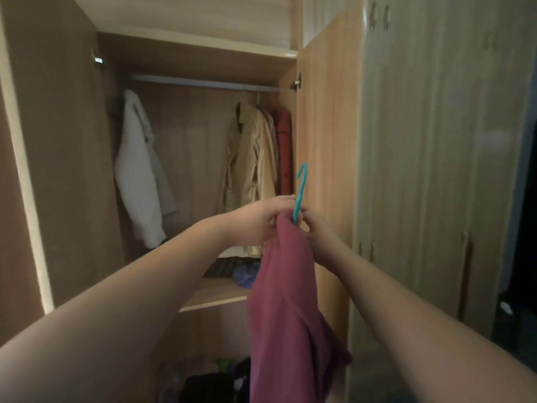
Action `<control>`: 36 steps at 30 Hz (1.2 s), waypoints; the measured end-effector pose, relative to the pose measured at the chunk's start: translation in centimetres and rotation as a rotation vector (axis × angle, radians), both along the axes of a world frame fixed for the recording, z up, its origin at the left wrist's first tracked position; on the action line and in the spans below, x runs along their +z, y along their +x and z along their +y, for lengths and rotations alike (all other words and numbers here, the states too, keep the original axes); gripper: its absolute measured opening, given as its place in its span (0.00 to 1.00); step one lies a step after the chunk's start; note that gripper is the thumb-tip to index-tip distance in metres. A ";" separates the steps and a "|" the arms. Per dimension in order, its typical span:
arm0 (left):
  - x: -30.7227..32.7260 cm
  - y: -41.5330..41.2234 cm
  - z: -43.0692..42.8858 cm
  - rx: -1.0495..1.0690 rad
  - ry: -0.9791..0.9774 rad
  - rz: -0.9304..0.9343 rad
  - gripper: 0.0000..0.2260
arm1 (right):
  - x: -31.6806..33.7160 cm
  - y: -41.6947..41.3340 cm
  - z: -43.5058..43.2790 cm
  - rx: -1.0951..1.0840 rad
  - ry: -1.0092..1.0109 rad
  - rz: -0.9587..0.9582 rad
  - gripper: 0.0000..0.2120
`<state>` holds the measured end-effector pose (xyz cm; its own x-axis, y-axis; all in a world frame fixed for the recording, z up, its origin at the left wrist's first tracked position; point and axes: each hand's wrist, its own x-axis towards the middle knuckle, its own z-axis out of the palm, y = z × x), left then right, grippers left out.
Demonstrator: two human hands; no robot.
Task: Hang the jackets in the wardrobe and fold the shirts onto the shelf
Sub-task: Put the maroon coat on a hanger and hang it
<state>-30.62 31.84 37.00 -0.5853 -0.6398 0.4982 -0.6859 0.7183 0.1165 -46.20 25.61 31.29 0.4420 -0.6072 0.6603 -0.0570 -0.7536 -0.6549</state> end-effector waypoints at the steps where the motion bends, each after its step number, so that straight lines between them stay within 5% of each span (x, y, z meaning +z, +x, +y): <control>1: -0.7 1.1 -1.1 0.008 0.018 0.040 0.09 | -0.2 1.5 -1.1 0.032 0.030 0.004 0.11; 6: -3.6 8.4 -6.7 0.248 0.009 0.136 0.09 | -1.6 5.9 -9.7 -0.086 0.196 0.195 0.16; 8: -4.1 11.7 -8.8 0.387 -0.013 0.104 0.08 | -1.4 6.0 -12.9 -0.133 0.307 0.210 0.08; 12: -4.3 17.5 -13.5 0.696 -0.036 -0.059 0.10 | 1.3 7.3 -16.7 0.072 0.505 0.231 0.22; 17: -3.4 21.7 -20.1 0.851 -0.118 0.000 0.09 | 2.4 12.3 -22.8 -0.126 -0.021 0.693 0.24; 26: -0.7 27.8 -27.4 0.965 -0.337 0.008 0.10 | 3.0 22.8 -36.2 -0.044 -0.218 0.582 0.28; 29: 1.4 30.5 -29.5 0.931 -0.396 0.028 0.13 | 5.0 25.4 -38.7 -0.181 -0.496 0.447 0.16; 33: 3.3 35.2 -32.8 0.877 -0.603 0.003 0.21 | 8.1 28.6 -41.7 -0.431 -0.974 0.262 0.14; 36: 4.0 38.6 -35.8 0.840 -0.738 -0.005 0.28 | 10.9 31.1 -44.4 -0.579 -1.124 0.240 0.15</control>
<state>7.97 -3.92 40.97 -0.1096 -0.3819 0.9177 -0.9851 -0.0811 -0.1514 -15.13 -18.79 42.19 0.4801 0.0855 0.8730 -0.5871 -0.7082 0.3922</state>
